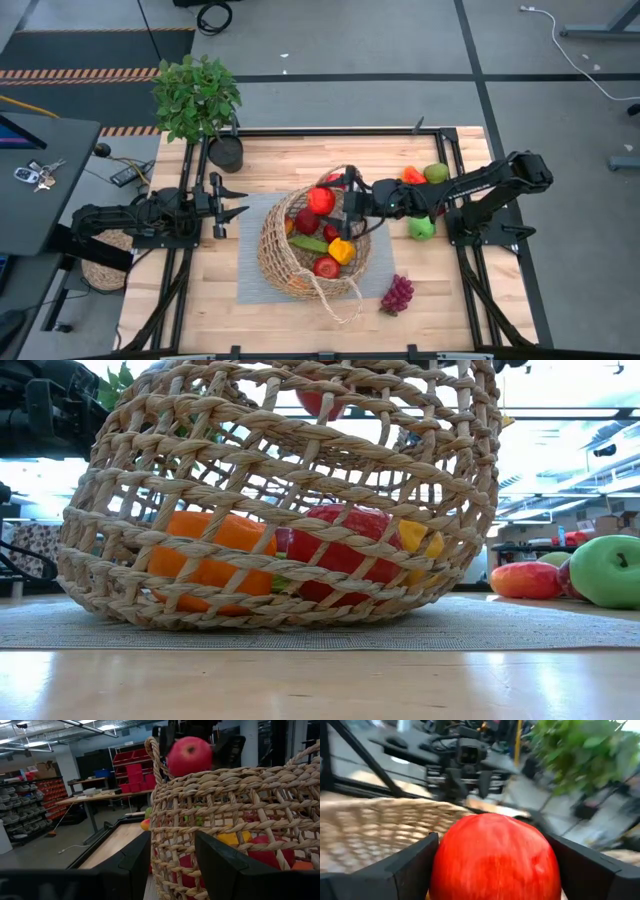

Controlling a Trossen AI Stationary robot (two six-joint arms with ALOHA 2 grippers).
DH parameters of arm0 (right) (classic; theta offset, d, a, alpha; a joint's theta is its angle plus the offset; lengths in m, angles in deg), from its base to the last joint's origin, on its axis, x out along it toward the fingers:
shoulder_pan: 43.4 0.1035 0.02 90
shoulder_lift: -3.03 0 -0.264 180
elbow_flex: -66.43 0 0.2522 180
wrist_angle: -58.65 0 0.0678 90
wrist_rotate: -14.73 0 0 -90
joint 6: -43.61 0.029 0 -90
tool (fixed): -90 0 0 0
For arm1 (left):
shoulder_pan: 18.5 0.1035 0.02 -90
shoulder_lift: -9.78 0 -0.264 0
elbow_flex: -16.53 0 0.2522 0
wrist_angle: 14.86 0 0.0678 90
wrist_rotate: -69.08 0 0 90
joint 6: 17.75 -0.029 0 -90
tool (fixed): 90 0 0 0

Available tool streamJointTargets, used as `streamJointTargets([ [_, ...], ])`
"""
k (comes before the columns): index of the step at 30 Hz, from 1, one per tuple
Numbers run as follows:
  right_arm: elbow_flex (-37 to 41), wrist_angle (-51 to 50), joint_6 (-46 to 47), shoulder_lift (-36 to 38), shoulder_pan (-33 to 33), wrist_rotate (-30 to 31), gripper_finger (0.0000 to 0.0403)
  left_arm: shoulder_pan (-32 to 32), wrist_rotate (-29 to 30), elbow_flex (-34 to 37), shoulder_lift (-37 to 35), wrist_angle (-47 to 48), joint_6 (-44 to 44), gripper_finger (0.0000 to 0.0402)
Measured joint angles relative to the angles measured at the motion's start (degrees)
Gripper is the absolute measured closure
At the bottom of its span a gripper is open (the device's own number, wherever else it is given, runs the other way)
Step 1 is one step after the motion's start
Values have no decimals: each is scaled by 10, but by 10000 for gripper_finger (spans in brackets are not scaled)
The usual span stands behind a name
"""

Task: Build produce basket
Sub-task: Put the red apple into the brown basket

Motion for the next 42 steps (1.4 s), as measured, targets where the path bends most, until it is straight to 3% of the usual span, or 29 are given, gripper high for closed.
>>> streamJointTargets([
  [4,0,-15,113,0,0,-40,41,0,0,0,0,0,0,241],
  [18,0,-20,434,0,-19,-64,41,0,0,0,0,0,0,241],
  [33,0,-104,411,-5,-13,-64,41,0,0,0,0,0,0,241],
  [42,0,-90,207,-13,30,-51,41,0,0,0,0,0,0,241],
])
